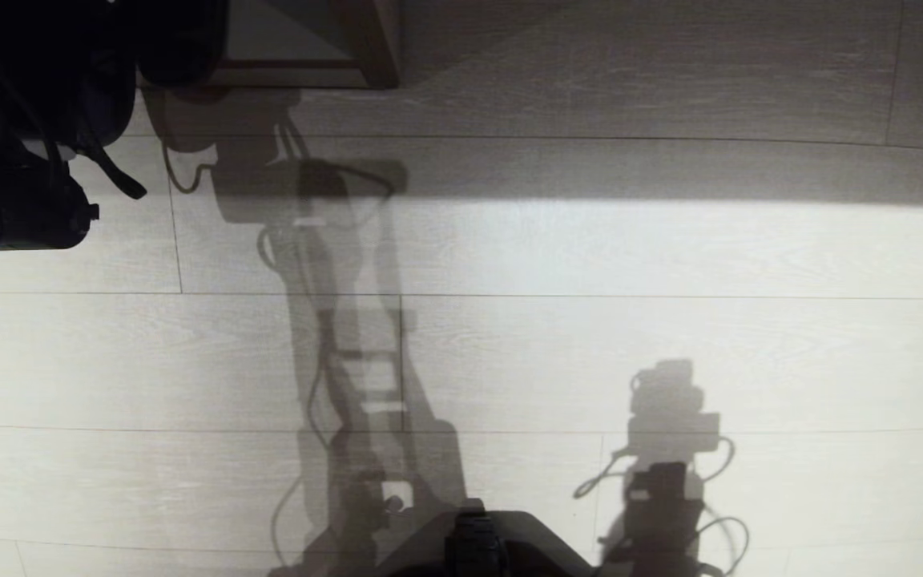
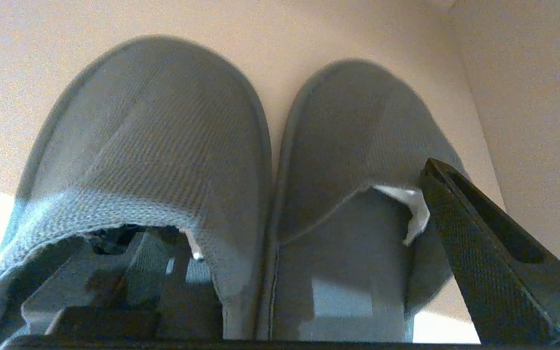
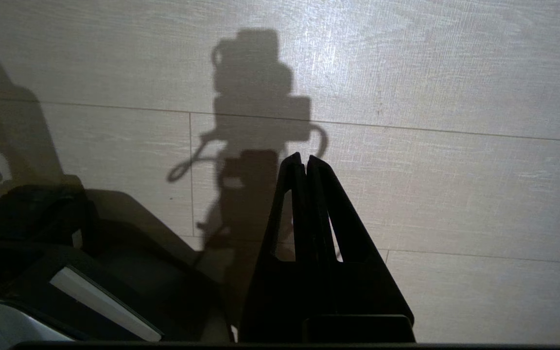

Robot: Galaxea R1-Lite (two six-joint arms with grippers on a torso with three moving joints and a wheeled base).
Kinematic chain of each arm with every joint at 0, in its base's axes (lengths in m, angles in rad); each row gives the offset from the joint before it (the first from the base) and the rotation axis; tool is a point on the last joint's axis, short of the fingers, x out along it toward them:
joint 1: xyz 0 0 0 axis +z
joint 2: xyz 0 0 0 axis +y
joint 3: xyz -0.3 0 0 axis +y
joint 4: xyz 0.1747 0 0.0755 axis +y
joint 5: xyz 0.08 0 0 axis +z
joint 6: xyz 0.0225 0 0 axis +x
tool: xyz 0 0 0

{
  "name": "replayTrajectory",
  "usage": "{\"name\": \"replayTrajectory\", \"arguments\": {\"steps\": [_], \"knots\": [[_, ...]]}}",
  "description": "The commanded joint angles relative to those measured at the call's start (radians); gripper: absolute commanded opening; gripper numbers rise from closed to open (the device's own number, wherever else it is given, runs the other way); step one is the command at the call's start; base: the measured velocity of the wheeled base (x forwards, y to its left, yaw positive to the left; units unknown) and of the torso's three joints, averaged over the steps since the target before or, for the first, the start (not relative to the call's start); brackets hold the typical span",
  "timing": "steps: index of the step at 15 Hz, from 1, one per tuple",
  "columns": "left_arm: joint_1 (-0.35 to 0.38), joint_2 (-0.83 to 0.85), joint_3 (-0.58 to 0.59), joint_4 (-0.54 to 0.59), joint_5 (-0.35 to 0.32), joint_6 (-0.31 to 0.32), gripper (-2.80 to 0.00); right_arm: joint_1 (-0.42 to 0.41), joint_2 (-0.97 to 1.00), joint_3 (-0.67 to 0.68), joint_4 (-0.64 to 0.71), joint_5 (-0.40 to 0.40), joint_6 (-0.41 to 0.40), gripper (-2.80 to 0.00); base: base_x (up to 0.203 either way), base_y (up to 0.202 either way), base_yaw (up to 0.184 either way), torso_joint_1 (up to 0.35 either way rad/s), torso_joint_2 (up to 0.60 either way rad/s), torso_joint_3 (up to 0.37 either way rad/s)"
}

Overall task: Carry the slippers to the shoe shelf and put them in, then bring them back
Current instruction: Place the slippers into the shoe cabinet

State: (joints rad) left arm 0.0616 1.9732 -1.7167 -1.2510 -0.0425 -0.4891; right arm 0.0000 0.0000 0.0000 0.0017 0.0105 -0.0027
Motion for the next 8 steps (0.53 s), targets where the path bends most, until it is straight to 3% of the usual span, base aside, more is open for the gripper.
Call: {"name": "replayTrajectory", "arguments": {"steps": [1, 3, 8], "knots": [[0.010, -0.043, 0.022, 0.036, -0.008, -0.002, 0.00, 0.000, -0.002, 0.000, 0.000, 0.000, 0.000, -2.80, 0.000, 0.000, 0.000, 0.000, 0.00, 0.000], [0.018, -0.057, 0.036, 0.059, -0.019, -0.010, 0.00, 0.000, -0.002, 0.000, 0.000, 0.000, 0.000, -2.80, 0.000, 0.000, 0.000, 0.000, 0.00, 0.000], [0.081, -0.174, 0.151, 0.087, -0.062, -0.097, 0.00, 0.001, -0.002, 0.000, 0.000, 0.000, 0.000, -2.80, 0.000, 0.000, 0.000, 0.000, 0.00, 0.000]]}}
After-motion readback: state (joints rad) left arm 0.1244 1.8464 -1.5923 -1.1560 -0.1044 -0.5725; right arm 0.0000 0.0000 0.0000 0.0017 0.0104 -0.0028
